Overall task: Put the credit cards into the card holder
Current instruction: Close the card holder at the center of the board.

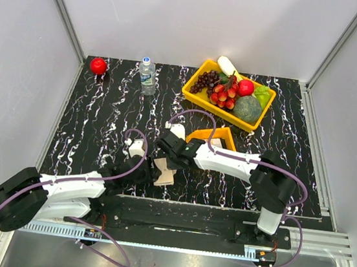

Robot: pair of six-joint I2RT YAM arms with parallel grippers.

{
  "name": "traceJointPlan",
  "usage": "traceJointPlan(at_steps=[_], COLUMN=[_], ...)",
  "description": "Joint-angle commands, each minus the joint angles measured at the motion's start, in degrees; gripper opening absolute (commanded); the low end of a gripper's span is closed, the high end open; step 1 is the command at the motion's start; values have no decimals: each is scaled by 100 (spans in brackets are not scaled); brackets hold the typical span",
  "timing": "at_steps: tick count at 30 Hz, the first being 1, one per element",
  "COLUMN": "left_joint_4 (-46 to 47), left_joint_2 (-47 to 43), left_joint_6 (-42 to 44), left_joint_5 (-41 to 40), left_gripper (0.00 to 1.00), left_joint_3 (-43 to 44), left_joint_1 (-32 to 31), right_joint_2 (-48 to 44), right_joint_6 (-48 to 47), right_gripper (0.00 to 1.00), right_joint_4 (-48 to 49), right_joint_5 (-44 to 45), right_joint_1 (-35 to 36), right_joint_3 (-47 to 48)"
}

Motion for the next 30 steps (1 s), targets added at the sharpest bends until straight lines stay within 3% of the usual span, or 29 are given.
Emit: traceJointPlan(at_steps=[1, 6, 12, 20, 30], left_joint_4=[-406, -424, -398, -354, -345], left_joint_2=[163, 163, 180, 207, 391], left_joint_6=[24, 15, 24, 15, 24], left_joint_5=[177, 168, 186, 203, 239], left_gripper=[47, 47, 47, 45, 43], left_joint_3=[-117, -99, -117, -91, -38], left_joint_1=[-9, -9, -9, -17, -9], right_joint_2=[-133, -141, -150, -537, -177], right_joint_6=[56, 39, -5, 74, 91], right_gripper=[14, 0, 0, 0, 0], right_joint_4=[-168, -213, -274, 604, 675], right_joint_5=[180, 225, 119, -346, -760], right_joint_1=[53, 53, 53, 53, 53], right_joint_3=[174, 200, 209, -125, -81])
